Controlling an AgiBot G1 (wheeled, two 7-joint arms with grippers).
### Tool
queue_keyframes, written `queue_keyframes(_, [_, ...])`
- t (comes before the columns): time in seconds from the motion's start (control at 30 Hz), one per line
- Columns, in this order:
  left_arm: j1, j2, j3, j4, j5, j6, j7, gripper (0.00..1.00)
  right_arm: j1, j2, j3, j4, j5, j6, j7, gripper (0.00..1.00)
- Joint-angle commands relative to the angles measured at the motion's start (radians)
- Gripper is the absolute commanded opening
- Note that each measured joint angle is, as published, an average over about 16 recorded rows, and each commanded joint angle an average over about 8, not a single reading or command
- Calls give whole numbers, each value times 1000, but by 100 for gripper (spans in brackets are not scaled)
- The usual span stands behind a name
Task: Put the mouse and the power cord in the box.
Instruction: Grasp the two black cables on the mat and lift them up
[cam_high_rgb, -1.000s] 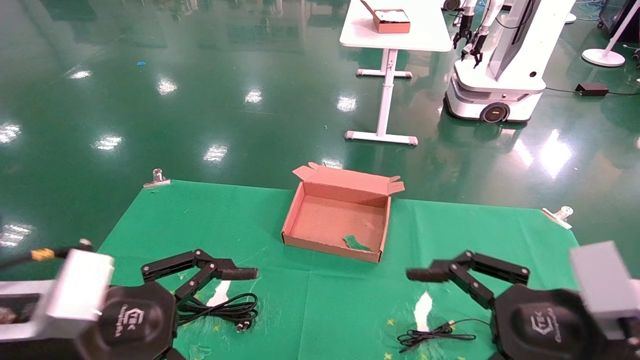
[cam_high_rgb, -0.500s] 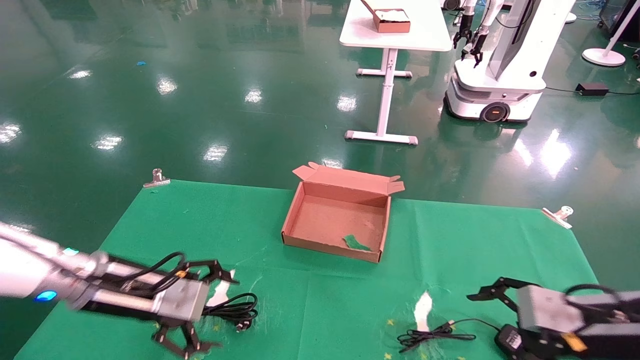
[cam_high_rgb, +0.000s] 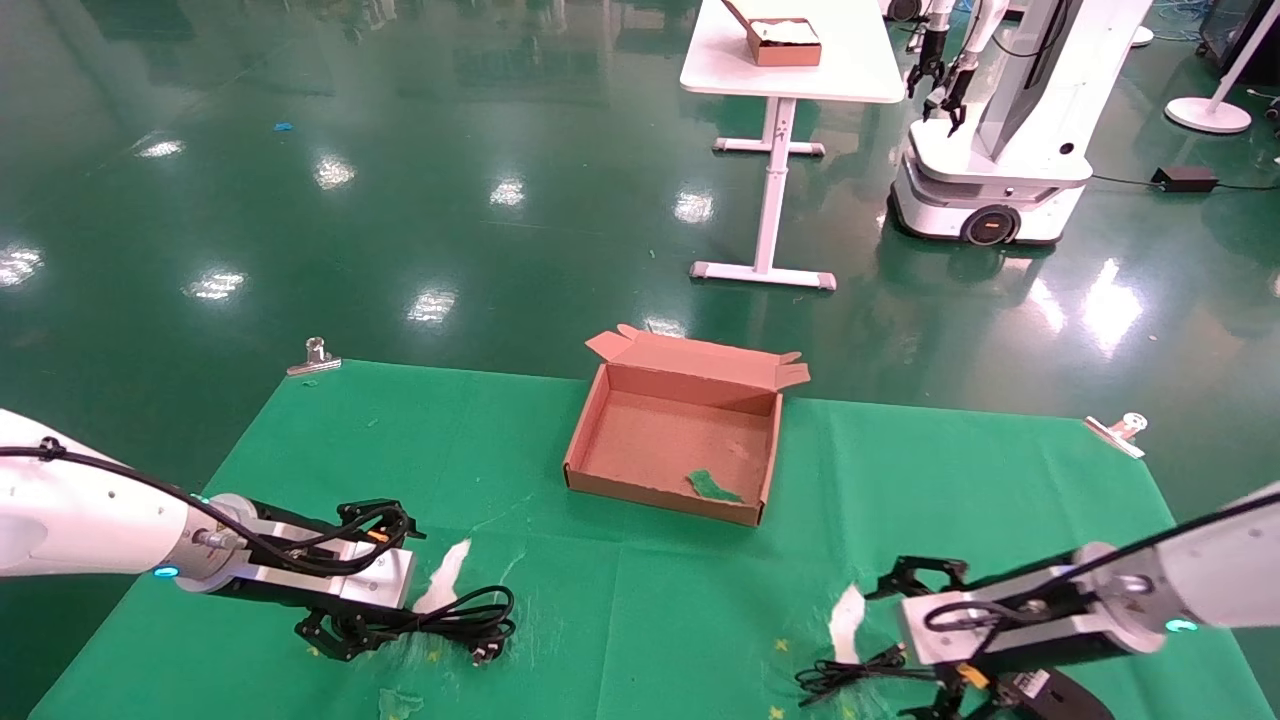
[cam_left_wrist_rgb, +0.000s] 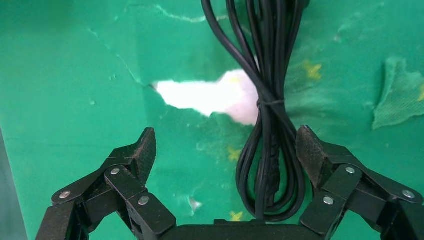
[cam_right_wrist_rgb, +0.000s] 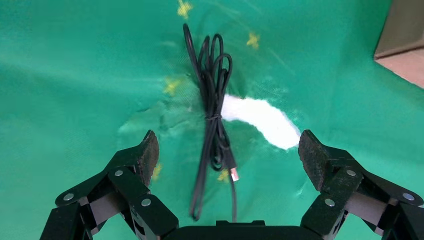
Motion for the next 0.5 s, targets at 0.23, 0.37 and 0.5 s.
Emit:
queue_keyframes(0.23, [-15, 27, -6, 100, -9, -15, 77, 100, 39, -81, -16, -144, -27, 47, -113, 100])
queue_keyframes(0.37, [-19, 33, -15, 128, -23, 2, 105, 100, 49, -96, -16, -185, -26, 50, -144, 100])
queue_keyframes(0.5, [-19, 36, -20, 151, -32, 9, 128, 100, 54, -104, -13, -216, -21, 49, -166, 100])
